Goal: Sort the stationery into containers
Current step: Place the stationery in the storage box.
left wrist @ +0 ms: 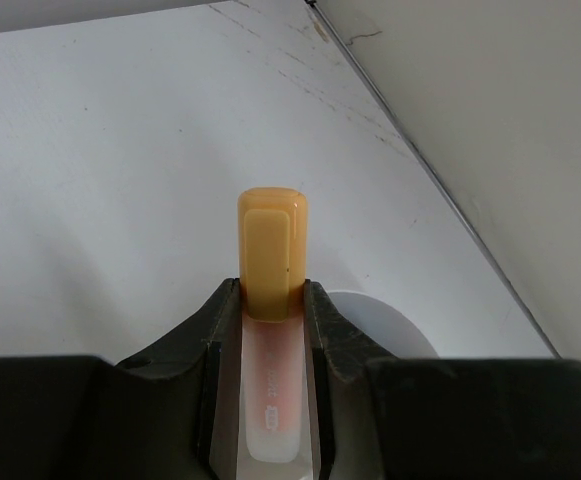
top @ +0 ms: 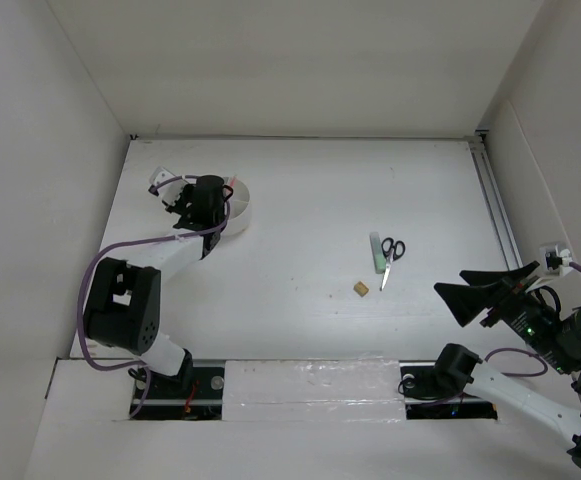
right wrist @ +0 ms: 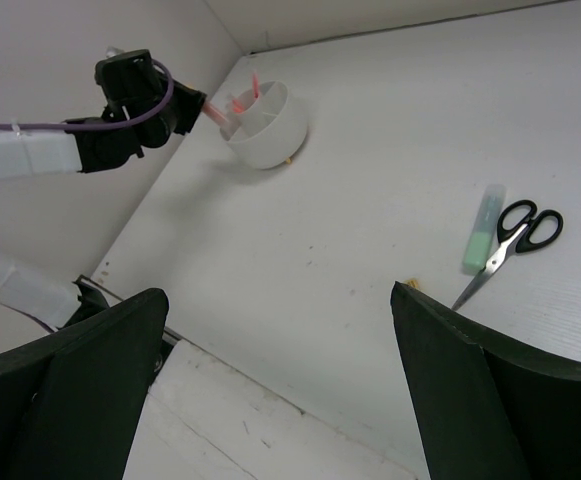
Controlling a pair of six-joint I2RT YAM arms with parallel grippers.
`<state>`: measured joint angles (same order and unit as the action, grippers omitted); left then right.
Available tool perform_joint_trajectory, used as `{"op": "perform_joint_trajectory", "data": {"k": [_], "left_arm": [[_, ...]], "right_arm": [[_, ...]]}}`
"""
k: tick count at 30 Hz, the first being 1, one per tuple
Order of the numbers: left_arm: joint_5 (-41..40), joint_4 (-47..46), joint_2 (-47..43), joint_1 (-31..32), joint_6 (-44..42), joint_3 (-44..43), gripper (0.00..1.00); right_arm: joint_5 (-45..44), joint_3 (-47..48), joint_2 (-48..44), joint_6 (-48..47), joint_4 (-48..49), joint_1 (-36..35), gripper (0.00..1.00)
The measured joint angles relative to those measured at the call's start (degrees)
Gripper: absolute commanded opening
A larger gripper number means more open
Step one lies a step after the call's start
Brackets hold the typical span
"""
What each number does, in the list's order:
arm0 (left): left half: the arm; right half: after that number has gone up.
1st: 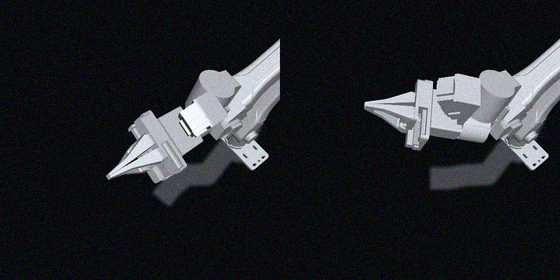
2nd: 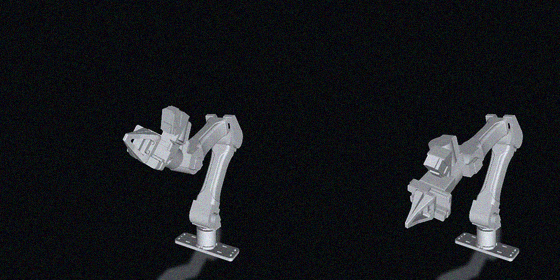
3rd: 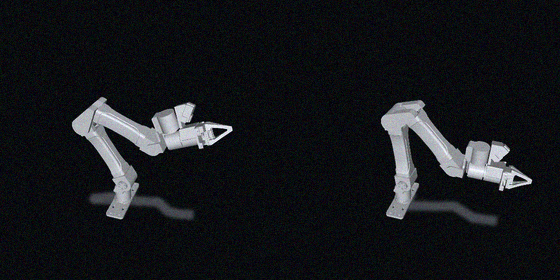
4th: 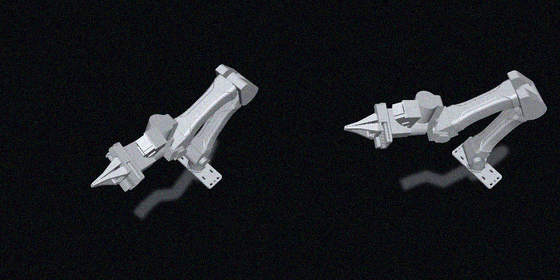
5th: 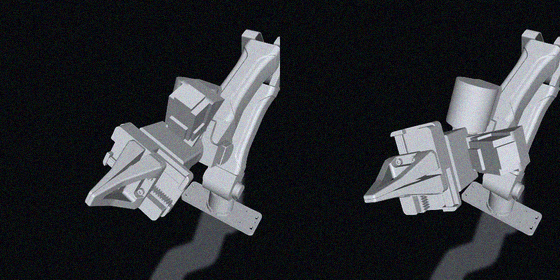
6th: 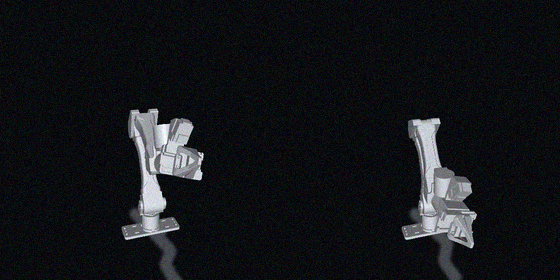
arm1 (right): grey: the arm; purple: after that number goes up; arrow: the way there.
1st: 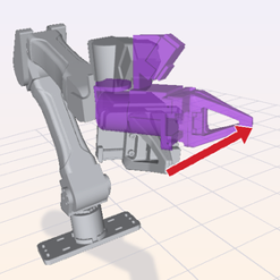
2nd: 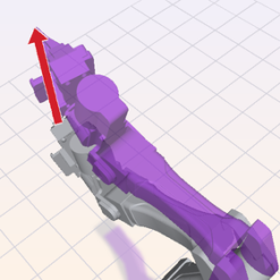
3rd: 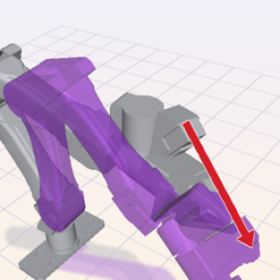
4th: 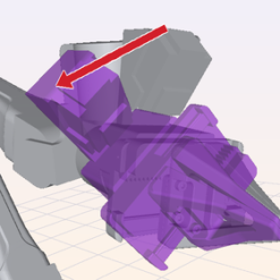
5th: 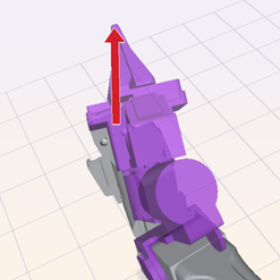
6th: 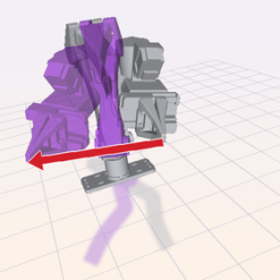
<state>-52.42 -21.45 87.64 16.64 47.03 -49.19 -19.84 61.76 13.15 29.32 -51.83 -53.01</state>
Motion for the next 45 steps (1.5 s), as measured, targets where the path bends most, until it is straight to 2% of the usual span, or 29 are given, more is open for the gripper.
{"op": "perform_joint_trajectory", "data": {"k": [32,39,41,45], "left_arm": [[1.4,1.5,0.7,0.0,1.2,0.0,0.00],[1.3,1.6,0.7,0.3,1.3,0.0,0.05],[0.7,1.7,0.7,0.9,1.2,0.0,0.11],[-0.4,1.8,0.7,2.0,1.2,0.0,0.14]], "right_arm": [[0.0,0.0,-1.2,0.0,0.1,0.0,0.99],[0.0,0.0,-1.3,-0.6,0.1,0.0,0.99],[0.0,0.0,-1.3,-0.6,0.1,0.0,0.99],[0.0,0.0,-1.3,-0.6,0.1,0.0,0.99]]}}
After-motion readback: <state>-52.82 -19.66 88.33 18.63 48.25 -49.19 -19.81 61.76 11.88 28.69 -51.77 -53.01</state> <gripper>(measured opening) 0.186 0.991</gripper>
